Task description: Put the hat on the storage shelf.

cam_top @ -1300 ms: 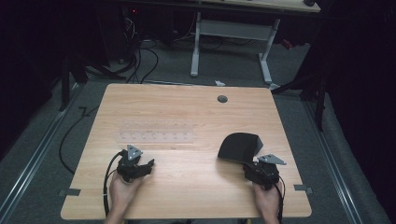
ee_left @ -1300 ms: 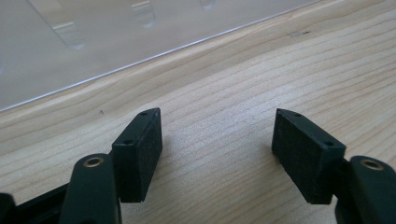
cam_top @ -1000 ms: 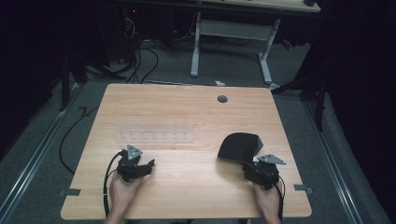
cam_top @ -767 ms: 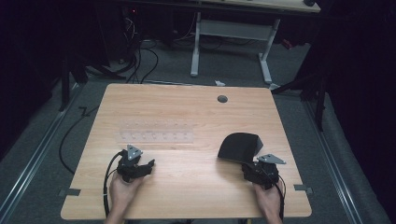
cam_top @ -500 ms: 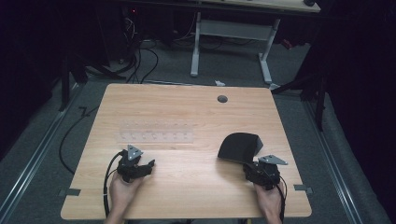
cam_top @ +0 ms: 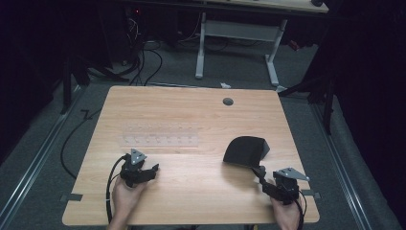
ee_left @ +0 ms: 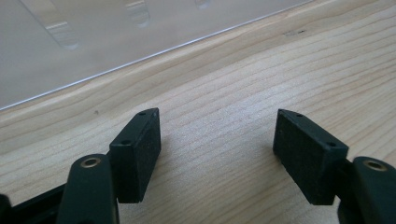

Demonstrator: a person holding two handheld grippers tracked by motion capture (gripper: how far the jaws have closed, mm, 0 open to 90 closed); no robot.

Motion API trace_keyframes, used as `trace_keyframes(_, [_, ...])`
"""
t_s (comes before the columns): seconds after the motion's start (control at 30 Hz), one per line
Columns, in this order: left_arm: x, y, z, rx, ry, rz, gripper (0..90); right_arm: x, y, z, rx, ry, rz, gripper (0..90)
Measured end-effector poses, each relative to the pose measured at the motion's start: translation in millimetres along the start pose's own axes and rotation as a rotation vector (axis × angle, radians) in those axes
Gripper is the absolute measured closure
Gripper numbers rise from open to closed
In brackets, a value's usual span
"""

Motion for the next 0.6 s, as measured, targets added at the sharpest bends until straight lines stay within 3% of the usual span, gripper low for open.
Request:
trace_keyframes(0.37, [-0.1, 0.0, 0.0, 0.000, -0.001, -0.001, 32.6, -13.4, -12.0, -14.1, -0.057, 0.052, -0.003, 41.8])
trace_keyframes(0.6, [-0.1, 0.1, 0.0, 0.000, -0.001, -0.001, 32.5, -20.6, -12.1, -25.9, -0.115, 0.056, -0.006, 40.9])
Point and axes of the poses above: each handheld gripper's, and its own axes: y roughly forward along the jaws, z roughly out of its underside, x roughly to its left, the point moved 2 cm from there along y, roughly forward along the jaws, and after that the axes turned 6 degrees about y, right-handed, at the moved point
